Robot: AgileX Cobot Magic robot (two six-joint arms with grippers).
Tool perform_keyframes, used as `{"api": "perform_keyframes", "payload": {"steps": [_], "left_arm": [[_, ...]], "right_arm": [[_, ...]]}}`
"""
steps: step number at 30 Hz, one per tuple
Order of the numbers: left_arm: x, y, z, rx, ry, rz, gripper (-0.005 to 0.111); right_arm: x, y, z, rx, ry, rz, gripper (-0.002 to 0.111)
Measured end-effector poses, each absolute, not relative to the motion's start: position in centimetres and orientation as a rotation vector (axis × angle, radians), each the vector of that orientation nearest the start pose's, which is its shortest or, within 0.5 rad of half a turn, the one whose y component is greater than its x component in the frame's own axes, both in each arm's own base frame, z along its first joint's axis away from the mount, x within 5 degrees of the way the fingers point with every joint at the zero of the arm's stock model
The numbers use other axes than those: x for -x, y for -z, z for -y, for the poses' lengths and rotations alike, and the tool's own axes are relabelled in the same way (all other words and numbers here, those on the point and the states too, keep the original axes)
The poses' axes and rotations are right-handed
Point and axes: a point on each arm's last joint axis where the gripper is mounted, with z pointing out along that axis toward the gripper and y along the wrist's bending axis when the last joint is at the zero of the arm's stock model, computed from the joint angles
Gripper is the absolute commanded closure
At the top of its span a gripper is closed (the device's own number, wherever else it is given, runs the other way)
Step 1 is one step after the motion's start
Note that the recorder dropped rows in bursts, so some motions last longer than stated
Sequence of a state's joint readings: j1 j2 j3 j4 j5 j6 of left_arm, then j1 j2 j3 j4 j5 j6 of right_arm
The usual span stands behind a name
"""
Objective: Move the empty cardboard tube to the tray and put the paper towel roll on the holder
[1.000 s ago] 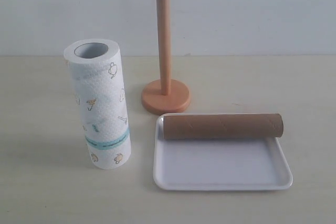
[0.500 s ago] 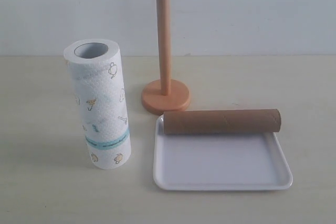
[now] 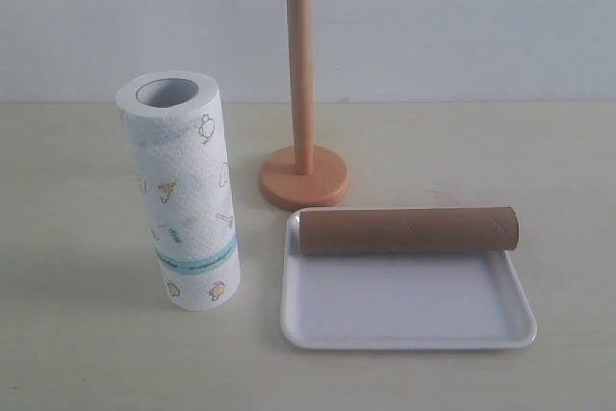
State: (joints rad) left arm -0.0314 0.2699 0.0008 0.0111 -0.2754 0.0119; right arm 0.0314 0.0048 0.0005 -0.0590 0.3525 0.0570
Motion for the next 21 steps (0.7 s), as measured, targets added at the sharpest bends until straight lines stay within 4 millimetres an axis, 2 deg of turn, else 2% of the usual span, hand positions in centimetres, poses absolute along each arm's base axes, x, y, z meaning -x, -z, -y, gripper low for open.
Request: {"api": "perform_keyframes", "payload": {"steps": [7,16,21], "left_arm": [[-9.6,-22.6,1.1,-0.126,0.043,-1.404,0.103],[-11.8,-20.7,3.9,-0.437,0.229,-1.492,0.103],[-12.4,-20.2,4.6,-0.460,0.344,-1.489,0.103]], "right_arm": [[-5.4,-18.1,0.0,0.011,-0.006,-1.841,0.107],[-5.4,-18.1,0.0,0.010,-0.007,-1.841,0.107],[-5.4,-18.1,0.0,0.008,-0.008,-1.841,0.107]]}}
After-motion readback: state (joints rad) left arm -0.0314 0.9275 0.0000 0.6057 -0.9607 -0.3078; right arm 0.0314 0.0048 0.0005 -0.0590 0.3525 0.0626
